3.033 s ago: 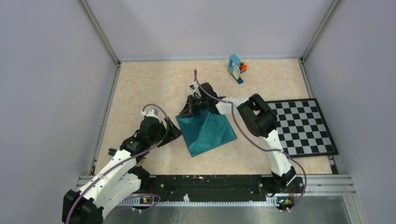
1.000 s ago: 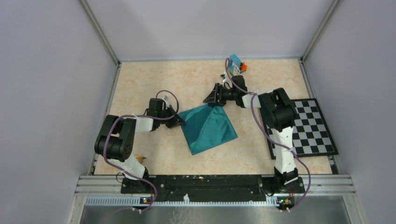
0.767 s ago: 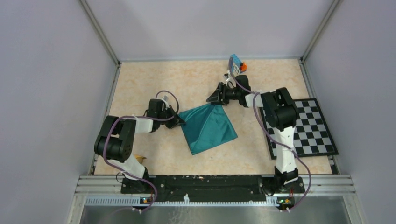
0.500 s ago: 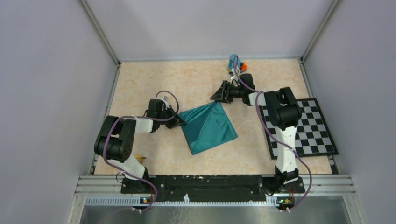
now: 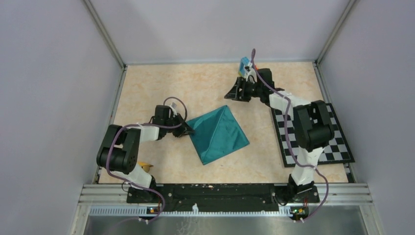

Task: Fold the napkin into a case and place the utensils inside
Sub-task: Smooth out the upper triangle-folded napkin at the center of the board.

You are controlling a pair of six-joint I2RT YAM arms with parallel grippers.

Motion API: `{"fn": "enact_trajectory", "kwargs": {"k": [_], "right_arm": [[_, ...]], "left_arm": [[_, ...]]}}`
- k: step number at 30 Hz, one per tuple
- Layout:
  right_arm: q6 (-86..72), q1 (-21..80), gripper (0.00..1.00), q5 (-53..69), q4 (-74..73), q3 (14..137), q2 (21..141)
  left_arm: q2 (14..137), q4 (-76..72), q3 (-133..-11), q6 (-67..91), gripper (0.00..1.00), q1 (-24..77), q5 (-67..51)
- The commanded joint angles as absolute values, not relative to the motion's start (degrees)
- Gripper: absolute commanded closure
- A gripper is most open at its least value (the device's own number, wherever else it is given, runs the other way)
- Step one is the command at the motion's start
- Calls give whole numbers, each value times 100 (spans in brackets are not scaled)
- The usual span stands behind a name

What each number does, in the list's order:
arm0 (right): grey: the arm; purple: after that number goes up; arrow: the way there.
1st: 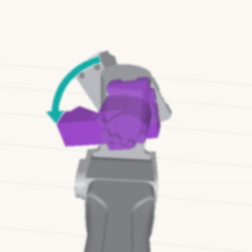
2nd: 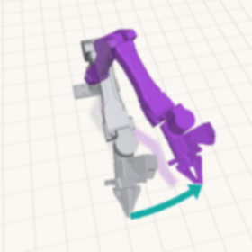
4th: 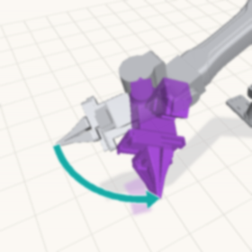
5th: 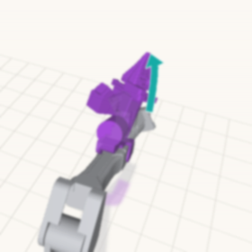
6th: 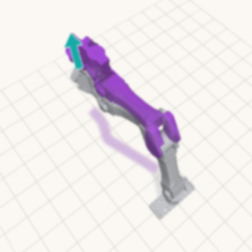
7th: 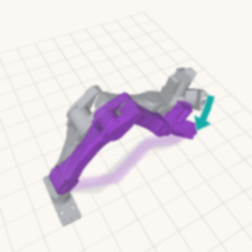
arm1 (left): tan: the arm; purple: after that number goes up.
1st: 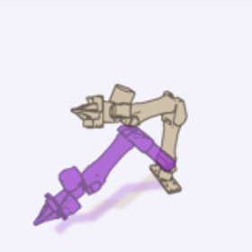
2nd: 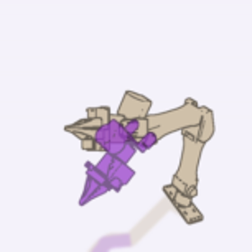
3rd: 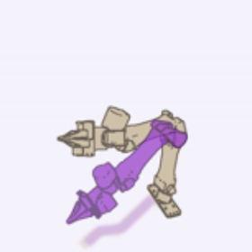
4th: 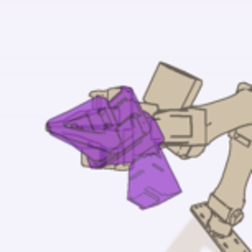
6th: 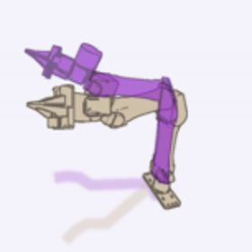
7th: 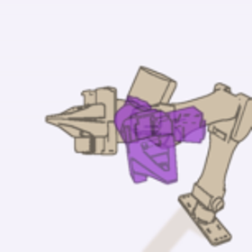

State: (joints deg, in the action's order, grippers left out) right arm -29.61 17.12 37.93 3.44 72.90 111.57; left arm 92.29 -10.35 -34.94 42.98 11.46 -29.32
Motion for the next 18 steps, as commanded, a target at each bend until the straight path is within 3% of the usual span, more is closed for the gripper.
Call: {"fn": "enact_trajectory", "kwargs": {"k": [1, 7, 18], "right_arm": [[-3269, 2252, 38, 4025, 716, 6653, 10295], [-4512, 3159, 40, 4580, 2251, 5655, 10106], [-5367, 4208, 43, 4799, 3557, 5494, 10995]], "left_arm": [[8728, -653, -3691, 4218, 80, 1127, -3479], [8522, -247, -4356, 4113, 76, 1117, -3526], [9885, -444, -4740, 3825, 96, 986, -3314]]}}
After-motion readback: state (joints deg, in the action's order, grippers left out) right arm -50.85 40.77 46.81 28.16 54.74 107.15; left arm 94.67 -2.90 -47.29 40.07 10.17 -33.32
